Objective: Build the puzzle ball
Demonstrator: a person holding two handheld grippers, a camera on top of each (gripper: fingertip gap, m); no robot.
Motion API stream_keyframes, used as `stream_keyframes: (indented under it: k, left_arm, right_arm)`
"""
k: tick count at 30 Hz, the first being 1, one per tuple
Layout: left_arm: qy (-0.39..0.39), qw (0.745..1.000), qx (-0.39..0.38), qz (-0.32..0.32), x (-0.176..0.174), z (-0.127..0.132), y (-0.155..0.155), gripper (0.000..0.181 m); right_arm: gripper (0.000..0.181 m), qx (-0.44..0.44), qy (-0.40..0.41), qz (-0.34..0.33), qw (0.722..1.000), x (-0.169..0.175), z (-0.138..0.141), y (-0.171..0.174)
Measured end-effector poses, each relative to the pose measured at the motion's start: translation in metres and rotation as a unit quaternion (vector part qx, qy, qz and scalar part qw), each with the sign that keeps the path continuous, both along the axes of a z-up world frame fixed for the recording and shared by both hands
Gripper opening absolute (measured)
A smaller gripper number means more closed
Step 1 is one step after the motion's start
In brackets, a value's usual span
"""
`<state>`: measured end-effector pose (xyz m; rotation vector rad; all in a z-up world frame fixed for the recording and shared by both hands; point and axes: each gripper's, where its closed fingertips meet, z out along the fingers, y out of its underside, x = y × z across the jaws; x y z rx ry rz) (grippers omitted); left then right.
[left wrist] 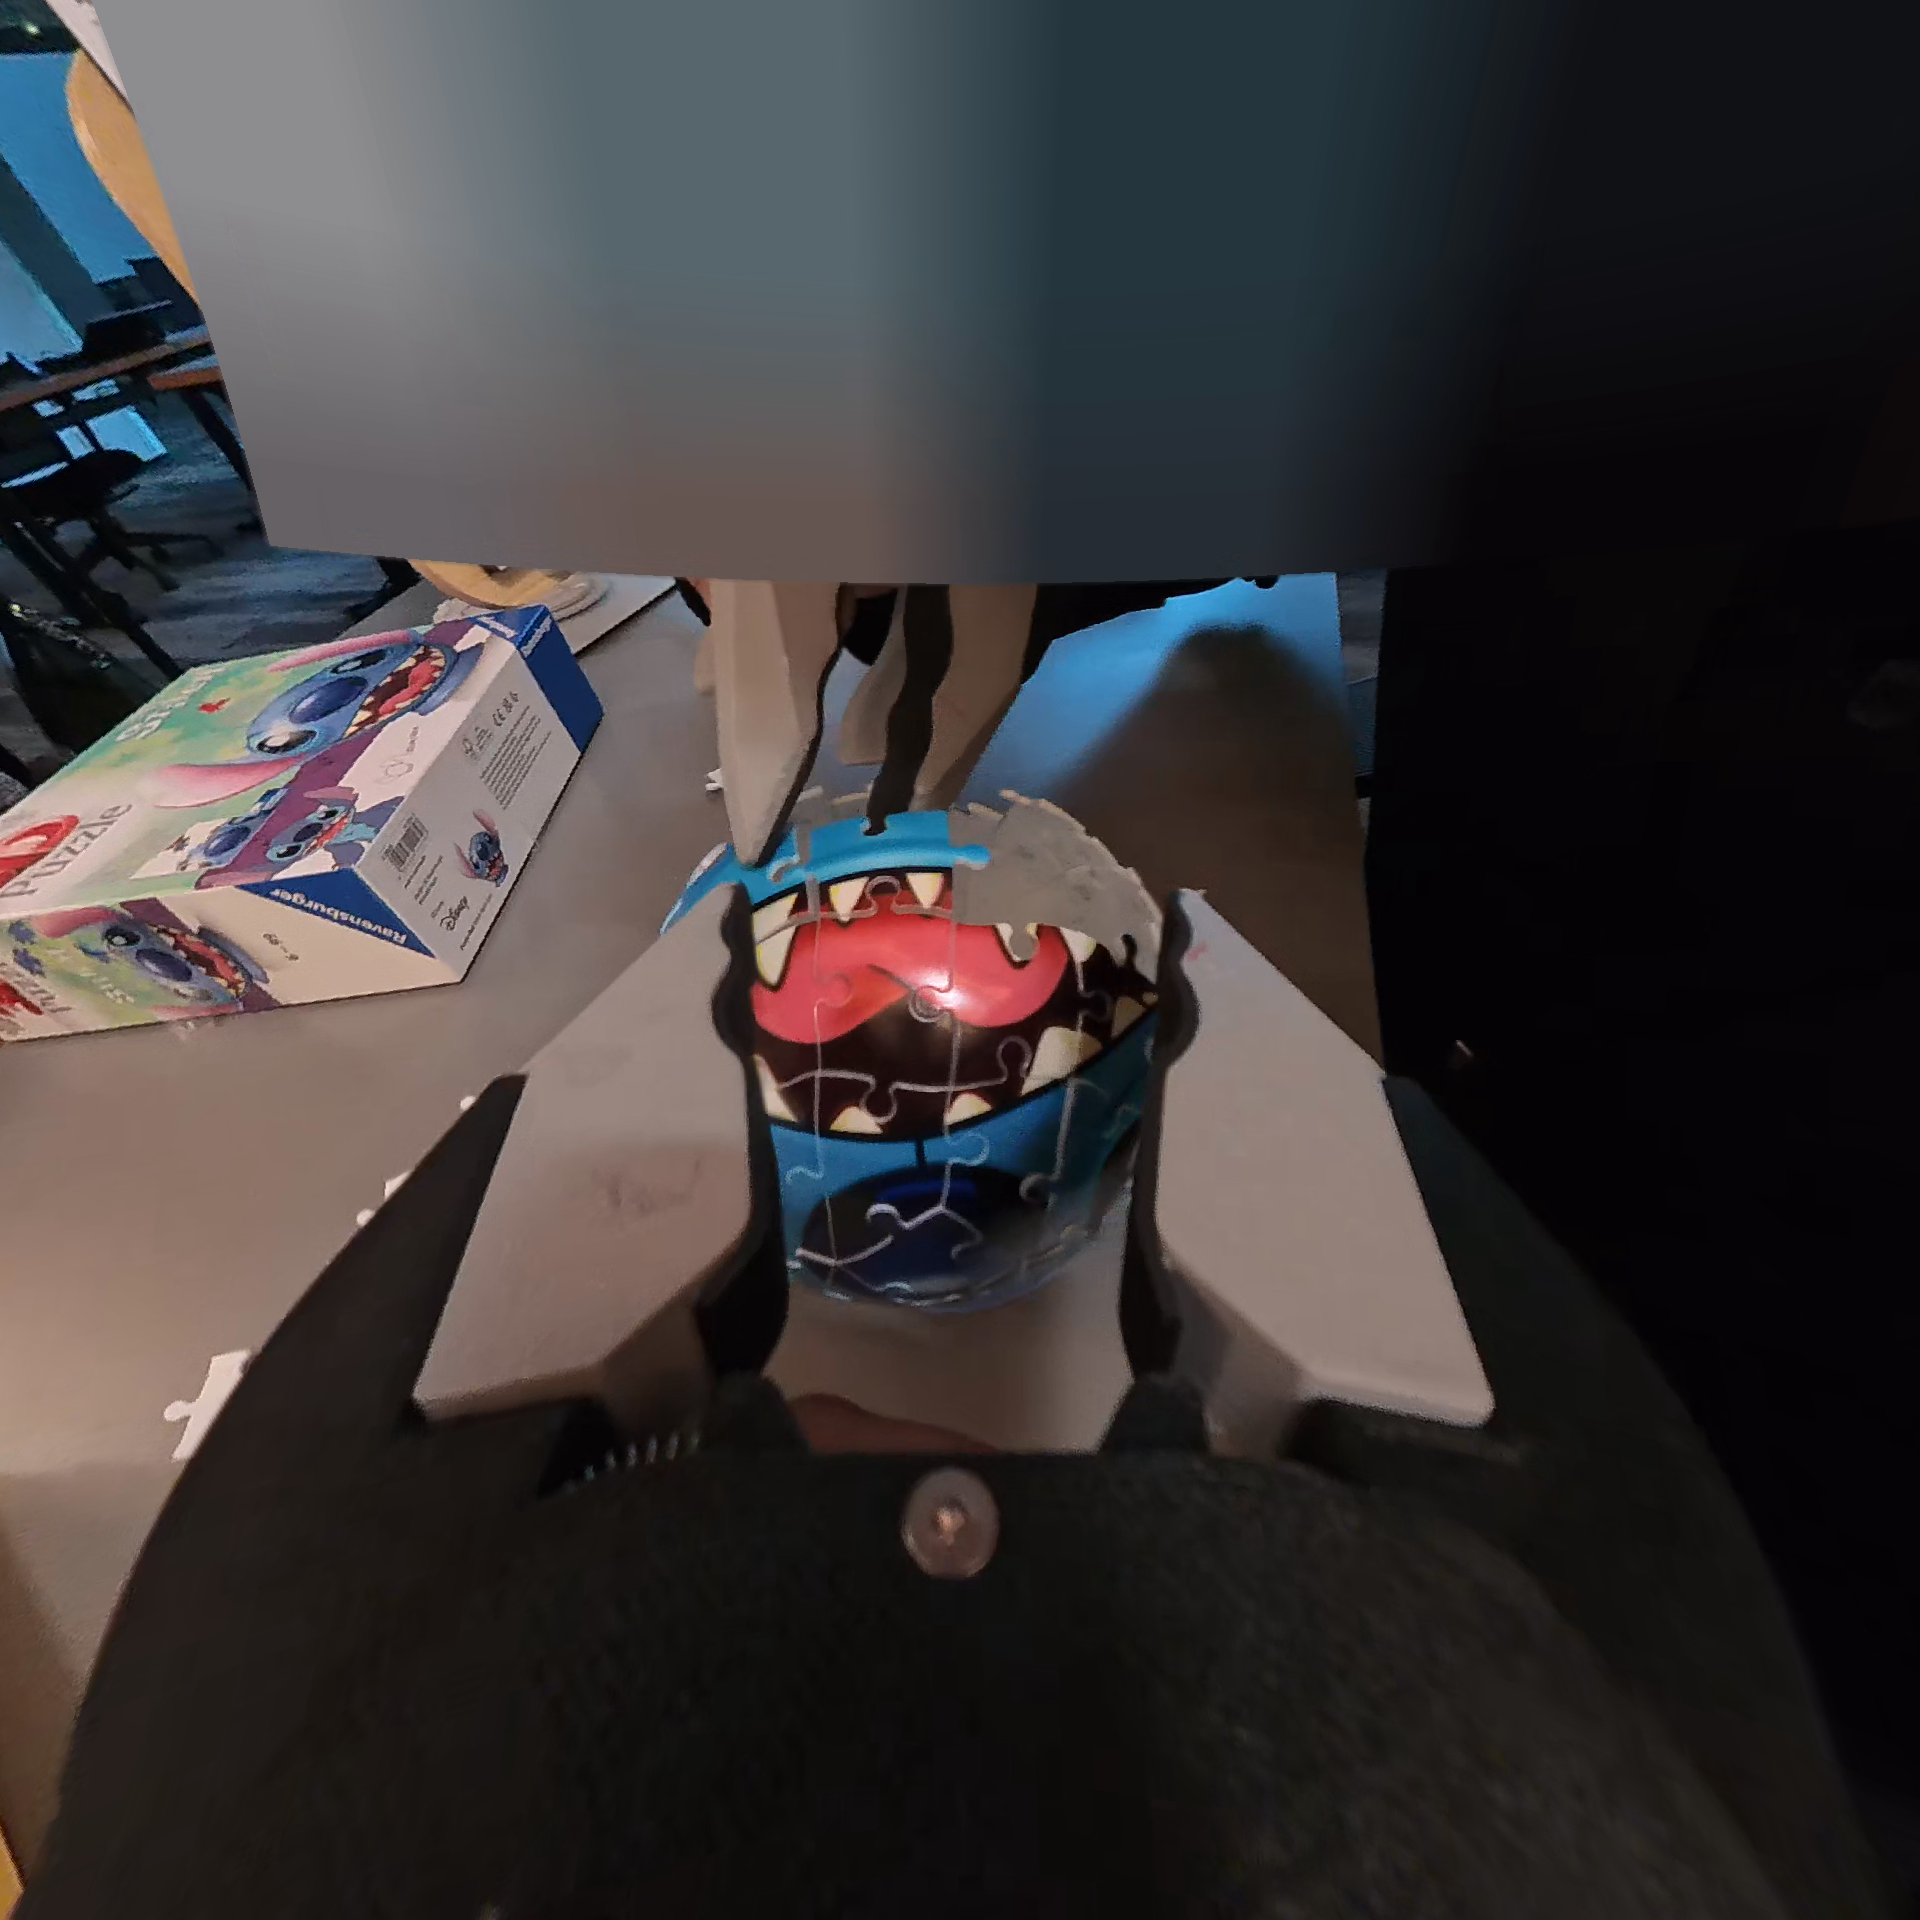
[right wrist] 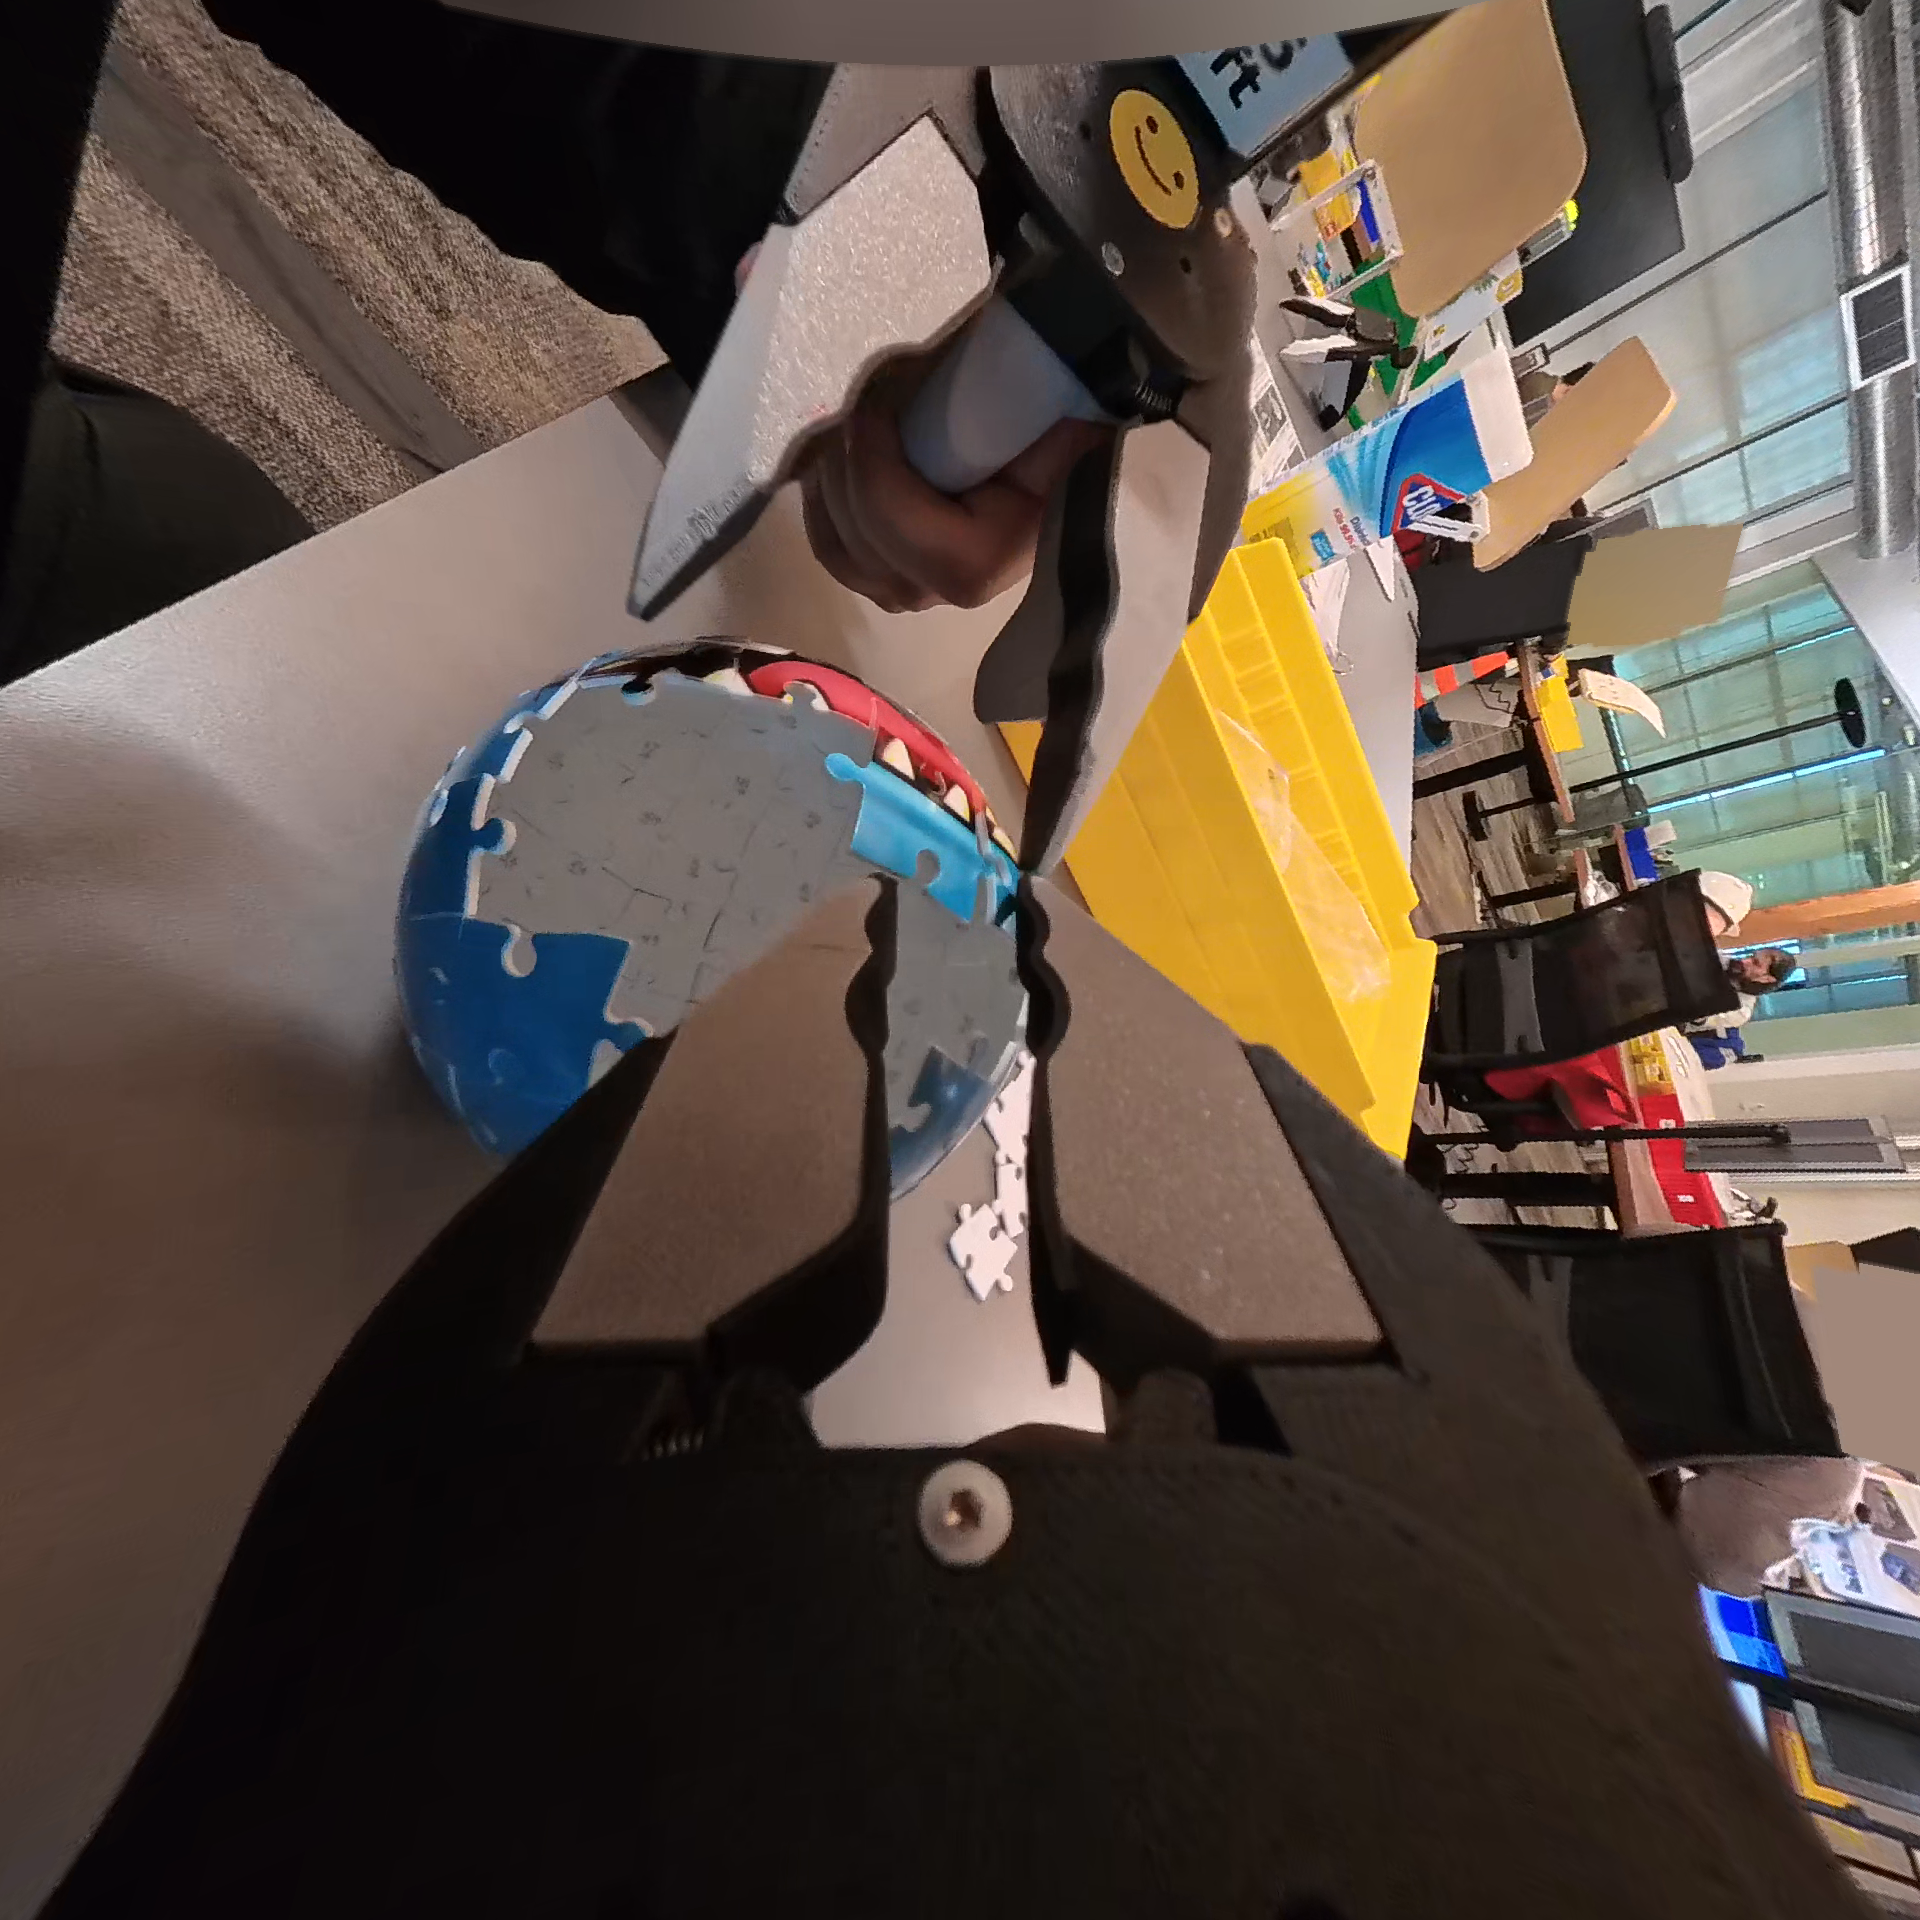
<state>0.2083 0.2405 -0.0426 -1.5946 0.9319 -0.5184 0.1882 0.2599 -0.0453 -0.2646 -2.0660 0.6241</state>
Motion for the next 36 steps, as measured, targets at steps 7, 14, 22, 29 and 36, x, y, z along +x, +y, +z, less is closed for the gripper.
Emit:
stream_keyframes:
  k: [7, 14, 22, 29, 36]
  left_arm:
    - [0.009, 1.000, -0.002, -0.011, -0.0001, -0.0002, -0.0018, 0.076]
    - [0.019, 0.999, 0.002, -0.026, 0.0006, -0.0007, -0.0052, 0.077]
    - [0.030, 0.998, 0.000, -0.046, -0.0007, -0.0020, -0.0066, 0.079]
    - [0.037, 0.997, -0.006, -0.065, -0.0022, -0.0011, -0.0085, 0.073]
    - [0.056, 0.996, -0.031, -0.070, -0.0027, -0.0004, -0.0078, 0.074]
  right_arm:
    - [0.013, 0.017, 0.018, 0.001, 1.000, -0.0023, 0.0017, 0.0012]
    - [0.013, 0.009, 0.027, 0.005, 1.000, -0.0033, 0.0021, 0.0012]
    - [0.012, -0.002, 0.026, 0.006, 1.000, -0.0049, 0.0027, 0.0016]
    - [0.012, -0.008, 0.023, 0.010, 1.000, -0.0053, 0.0027, 0.0017]
    - [0.012, -0.010, 0.016, 0.011, 1.000, -0.0052, 0.0027, 0.0020]
